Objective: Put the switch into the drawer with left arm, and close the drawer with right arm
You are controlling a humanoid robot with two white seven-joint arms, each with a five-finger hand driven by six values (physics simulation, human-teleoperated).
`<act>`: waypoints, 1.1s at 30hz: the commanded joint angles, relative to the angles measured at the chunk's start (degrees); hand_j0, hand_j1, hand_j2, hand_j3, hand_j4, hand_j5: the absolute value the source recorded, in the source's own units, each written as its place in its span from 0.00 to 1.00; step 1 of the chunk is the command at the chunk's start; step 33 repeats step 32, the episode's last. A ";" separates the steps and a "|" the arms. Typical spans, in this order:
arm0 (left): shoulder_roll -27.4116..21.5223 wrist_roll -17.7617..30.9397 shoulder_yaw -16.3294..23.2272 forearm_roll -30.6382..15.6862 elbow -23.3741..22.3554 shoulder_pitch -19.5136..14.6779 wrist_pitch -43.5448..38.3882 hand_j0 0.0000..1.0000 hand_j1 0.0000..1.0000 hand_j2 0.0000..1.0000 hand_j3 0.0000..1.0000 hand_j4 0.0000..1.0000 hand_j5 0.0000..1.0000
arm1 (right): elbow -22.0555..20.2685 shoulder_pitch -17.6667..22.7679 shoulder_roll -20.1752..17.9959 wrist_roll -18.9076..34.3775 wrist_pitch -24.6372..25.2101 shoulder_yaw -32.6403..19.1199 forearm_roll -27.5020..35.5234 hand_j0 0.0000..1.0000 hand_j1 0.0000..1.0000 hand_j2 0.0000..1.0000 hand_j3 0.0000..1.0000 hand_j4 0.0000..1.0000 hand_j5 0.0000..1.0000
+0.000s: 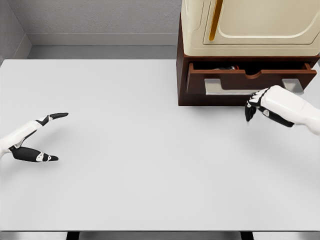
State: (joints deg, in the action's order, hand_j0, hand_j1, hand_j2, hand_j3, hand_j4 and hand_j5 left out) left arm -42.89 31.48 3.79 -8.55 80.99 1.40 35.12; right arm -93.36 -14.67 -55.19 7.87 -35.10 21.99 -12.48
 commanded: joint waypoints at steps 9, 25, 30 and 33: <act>-0.09 0.07 -0.45 -0.33 -0.13 0.00 -0.12 1.00 1.00 1.00 1.00 1.00 1.00 | 5.38 -4.22 2.45 -0.13 0.10 5.08 0.18 0.21 0.21 0.21 0.21 0.21 0.21; -0.09 0.07 -0.45 -0.41 -0.04 0.09 -0.12 1.00 1.00 1.00 1.00 1.00 1.00 | 3.36 -3.52 -4.40 -1.01 0.10 6.75 0.97 0.20 0.20 0.20 0.20 0.20 0.20; -0.17 0.51 -0.54 -0.50 0.14 0.79 -0.12 1.00 1.00 1.00 1.00 1.00 1.00 | 4.76 -0.36 -11.87 -1.10 0.10 6.66 5.27 0.20 0.20 0.20 0.20 0.20 0.20; -0.17 0.86 -0.62 -0.59 0.58 1.06 -0.12 1.00 1.00 1.00 1.00 1.00 1.00 | 6.17 -0.01 -12.14 -0.93 0.10 6.66 6.06 0.20 0.20 0.20 0.20 0.20 0.20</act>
